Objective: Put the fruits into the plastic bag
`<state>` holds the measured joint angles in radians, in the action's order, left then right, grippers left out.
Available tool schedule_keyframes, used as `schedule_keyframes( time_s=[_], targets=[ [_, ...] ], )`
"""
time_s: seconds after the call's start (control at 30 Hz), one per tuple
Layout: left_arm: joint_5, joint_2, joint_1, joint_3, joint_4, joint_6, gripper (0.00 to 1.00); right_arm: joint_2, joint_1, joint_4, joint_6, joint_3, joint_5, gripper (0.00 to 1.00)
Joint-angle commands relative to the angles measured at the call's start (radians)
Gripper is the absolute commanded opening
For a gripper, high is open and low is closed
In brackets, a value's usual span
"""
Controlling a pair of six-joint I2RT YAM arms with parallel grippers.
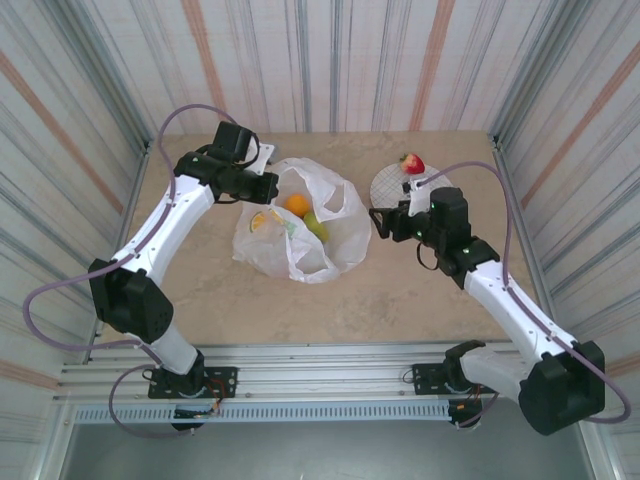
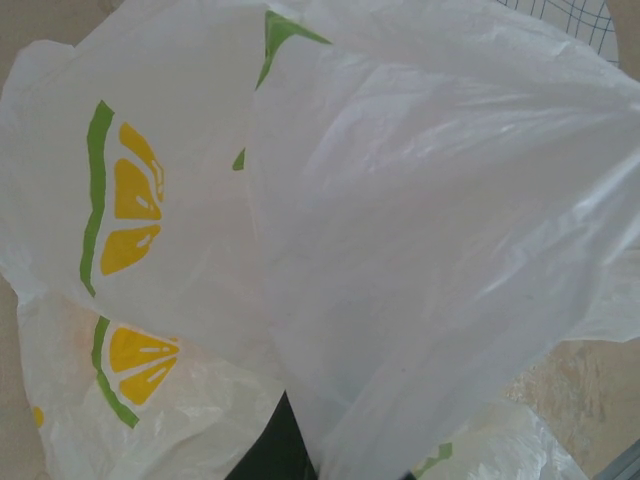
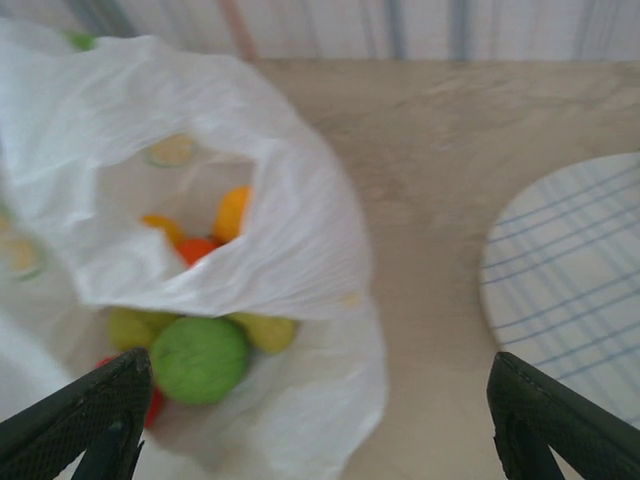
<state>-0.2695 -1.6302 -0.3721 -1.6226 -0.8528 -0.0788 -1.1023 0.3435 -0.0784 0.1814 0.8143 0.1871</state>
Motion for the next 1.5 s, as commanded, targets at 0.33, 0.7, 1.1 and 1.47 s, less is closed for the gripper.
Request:
schedule_keyframes(
  time_s=[0.33,0.7,1.1,1.47],
  targets=[
    [-0.04,0.041,0.009,0.019,0.018,-0.007,0.0,-0.574,-0.236,0.078,-0.219,0.331,-0.205,0.93],
    [-0.04,0.042,0.012,0.023,0.02,-0.001,0.0,-0.99,-0.24,0.006,-0.529,0.698,-0.359,0.92],
    [-0.041,0.029,0.015,0.022,0.019,-0.001,0.0,-1.22,-0.247,-0.12,-0.618,0.984,-0.307,0.86],
    [-0.048,0.016,0.021,0.02,0.018,-0.003,0.0,-1.32,-0.248,-0.18,-0.662,1.119,-0.283,0.79]
  ],
)
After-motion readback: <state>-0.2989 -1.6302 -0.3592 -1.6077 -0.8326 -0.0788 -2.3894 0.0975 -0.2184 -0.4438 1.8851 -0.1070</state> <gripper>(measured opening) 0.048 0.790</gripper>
